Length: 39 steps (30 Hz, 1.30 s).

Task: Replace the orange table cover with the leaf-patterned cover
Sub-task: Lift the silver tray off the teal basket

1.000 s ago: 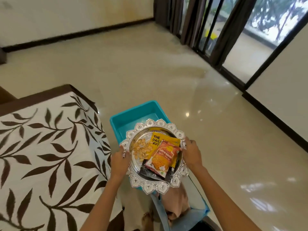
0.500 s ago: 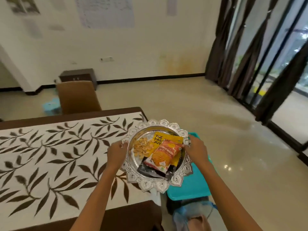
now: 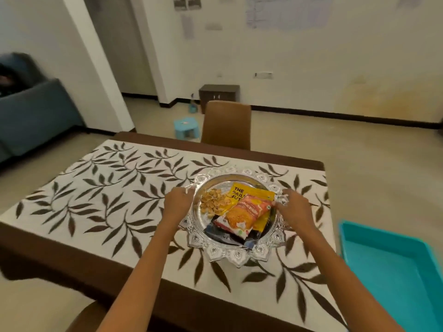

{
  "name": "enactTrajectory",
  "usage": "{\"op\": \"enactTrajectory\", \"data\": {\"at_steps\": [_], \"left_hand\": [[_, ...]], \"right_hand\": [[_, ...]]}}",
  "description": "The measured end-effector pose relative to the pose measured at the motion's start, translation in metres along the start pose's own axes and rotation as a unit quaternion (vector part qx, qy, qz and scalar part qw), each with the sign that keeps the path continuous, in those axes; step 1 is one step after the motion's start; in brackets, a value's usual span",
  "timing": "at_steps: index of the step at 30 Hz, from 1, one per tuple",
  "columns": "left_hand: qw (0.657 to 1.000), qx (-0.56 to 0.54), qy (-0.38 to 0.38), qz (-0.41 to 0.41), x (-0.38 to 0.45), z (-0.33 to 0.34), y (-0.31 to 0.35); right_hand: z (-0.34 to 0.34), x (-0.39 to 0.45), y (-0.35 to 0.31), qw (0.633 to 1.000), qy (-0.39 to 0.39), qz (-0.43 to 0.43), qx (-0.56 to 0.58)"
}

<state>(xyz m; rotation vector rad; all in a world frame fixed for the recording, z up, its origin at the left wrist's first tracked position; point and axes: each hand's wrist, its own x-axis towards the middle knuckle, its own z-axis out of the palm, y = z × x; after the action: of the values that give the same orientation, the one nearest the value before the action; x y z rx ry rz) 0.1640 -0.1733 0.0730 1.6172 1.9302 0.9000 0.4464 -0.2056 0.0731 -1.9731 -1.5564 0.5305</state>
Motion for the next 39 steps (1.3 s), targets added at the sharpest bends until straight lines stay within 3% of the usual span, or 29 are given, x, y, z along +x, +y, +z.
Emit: {"op": "enactTrajectory", "data": {"at_steps": [7, 14, 22, 35, 39], "left_hand": [[0.998, 0.02, 0.019, -0.064, 0.112, -0.077, -0.098], [0.993, 0.015, 0.054, -0.103, 0.165, -0.113, -0.153], [0.99, -0.001, 0.033, -0.137, 0.184, -0.112, -0.184], [0.992, 0.005, 0.06, -0.11, 0.183, -0.096, -0.193], [0.992, 0.054, 0.044, -0.106, 0.18, -0.088, -0.191]], "right_hand": [[0.129, 0.073, -0.118, 0.999, -0.028, -0.022, 0.008], [0.204, 0.12, -0.184, 0.997, -0.049, -0.059, 0.023], [0.231, 0.148, -0.199, 0.995, -0.071, -0.069, -0.007], [0.243, 0.172, -0.198, 0.995, -0.074, -0.063, -0.013], [0.247, 0.178, -0.195, 0.993, -0.078, -0.077, -0.04]]}}
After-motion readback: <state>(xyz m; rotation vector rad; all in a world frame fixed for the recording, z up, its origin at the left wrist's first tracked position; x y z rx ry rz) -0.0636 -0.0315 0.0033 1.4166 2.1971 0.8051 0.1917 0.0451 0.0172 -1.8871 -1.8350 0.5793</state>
